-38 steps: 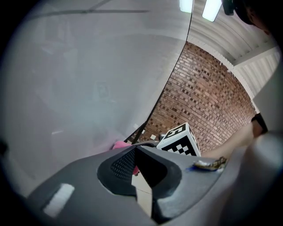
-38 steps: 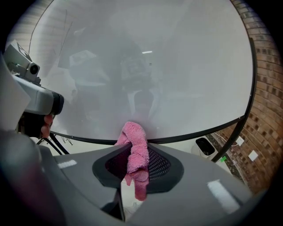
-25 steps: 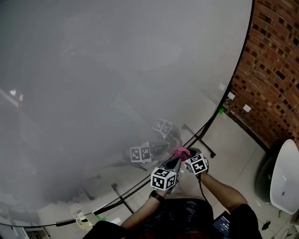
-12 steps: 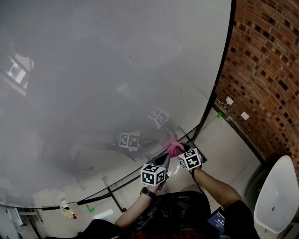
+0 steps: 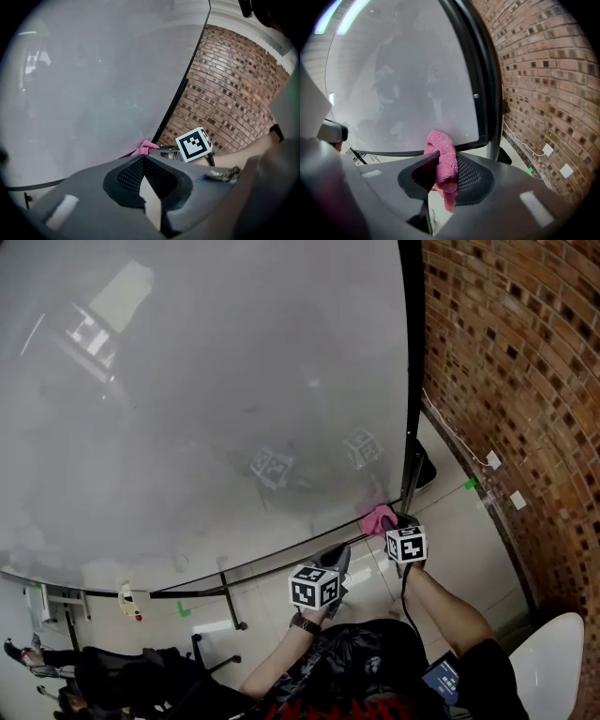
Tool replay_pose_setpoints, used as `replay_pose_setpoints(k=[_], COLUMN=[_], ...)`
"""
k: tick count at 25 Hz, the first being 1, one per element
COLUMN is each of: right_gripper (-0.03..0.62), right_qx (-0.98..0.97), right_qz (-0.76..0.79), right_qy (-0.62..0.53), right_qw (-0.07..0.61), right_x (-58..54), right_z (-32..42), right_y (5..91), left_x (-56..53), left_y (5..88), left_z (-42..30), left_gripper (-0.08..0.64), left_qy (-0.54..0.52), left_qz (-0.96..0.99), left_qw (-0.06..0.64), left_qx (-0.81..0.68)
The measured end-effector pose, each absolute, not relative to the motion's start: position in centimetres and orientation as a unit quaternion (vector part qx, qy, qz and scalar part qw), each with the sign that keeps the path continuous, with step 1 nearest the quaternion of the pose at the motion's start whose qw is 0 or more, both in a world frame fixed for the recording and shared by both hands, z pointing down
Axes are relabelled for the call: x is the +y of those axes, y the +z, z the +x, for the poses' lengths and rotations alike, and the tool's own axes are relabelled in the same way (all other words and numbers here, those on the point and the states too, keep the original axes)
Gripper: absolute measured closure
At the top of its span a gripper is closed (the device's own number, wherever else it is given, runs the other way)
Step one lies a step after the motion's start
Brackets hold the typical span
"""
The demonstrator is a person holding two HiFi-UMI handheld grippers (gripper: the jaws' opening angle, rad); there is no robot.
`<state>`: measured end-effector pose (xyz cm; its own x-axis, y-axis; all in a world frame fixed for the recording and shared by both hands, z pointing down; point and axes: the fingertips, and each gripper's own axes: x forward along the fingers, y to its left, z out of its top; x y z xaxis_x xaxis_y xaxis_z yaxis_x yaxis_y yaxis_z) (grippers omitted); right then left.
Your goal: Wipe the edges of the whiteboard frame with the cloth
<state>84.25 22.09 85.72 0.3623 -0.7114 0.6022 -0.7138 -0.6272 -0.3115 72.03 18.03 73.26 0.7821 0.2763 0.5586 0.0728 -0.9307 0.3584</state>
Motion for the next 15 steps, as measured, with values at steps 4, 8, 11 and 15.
replay_pose_setpoints(k=[4, 8, 11, 15], right_gripper=[0.509, 0.509, 0.509, 0.509], right_qx=[-0.387, -0.352, -0.341, -0.344], right_qz=[0.845, 0.866, 0.878, 0.890], right_qy=[0.367, 0.354, 0.334, 0.299], right_qw=[-0.037, -0.041, -0.045, -0.033], right_x=[24.2, 26.8, 27.7, 28.0], right_z=[86.9, 88.1, 89.0, 89.1], right_y=[85.3, 84.1, 82.0, 78.9], left_x=[18.7, 19.5, 20.2, 21.1], left_y=[73.6, 73.5, 72.3, 70.7], left_z=[72.6, 73.6, 75.1, 76.6], left_gripper=[0.557, 0.557, 0.557, 0.557], left_qy=[0.322, 0.319, 0.309, 0.290], left_qz=[0.928, 0.926, 0.928, 0.931], left_qw=[0.157, 0.156, 0.145, 0.134], left_qx=[0.105, 0.126, 0.152, 0.177])
